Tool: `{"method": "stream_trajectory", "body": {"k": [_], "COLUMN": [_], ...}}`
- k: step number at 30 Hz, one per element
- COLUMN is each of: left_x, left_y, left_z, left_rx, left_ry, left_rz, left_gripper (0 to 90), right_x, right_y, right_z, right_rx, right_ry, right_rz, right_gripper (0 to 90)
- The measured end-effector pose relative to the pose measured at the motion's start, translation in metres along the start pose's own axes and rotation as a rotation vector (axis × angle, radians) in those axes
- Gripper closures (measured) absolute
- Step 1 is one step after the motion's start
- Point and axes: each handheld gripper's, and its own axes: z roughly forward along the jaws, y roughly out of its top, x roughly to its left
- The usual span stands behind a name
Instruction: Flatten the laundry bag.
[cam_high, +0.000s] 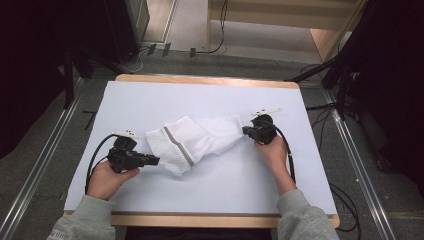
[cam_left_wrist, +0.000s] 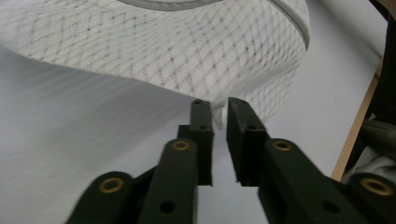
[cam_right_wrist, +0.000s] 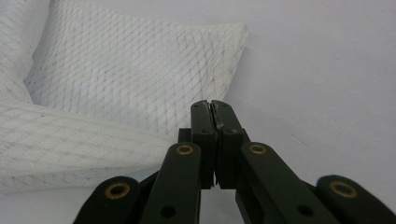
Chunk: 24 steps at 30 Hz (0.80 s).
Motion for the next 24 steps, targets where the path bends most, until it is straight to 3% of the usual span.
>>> {"method": "stream_trajectory", "body": {"k": [5,13,24], "left_x": [0.005,0.018,0.058], "left_y": [0.002,0.028,0.061], "left_z": [-0.014,-0.023,0.005], "left_rx": [-0.071,-0.105,-0.052], "left_ry": [0.009,0.048,0.078], "left_rz": [0.006,0.015,0.006], "left_gripper": [71.3,62.5,56.0], "right_x": [0.002,0.009,0.011], "right_y": [0.003,0.004,0.0], "right_z": [-0.004,-0.023,-0.027], "right_rx": [-0.02,-0.044,-0.049], "right_ry": [0.024,0.055,0.05], "right_rz": [0.001,-0.028,-0.042], "right_gripper": [84.6,73.9,69.1]}}
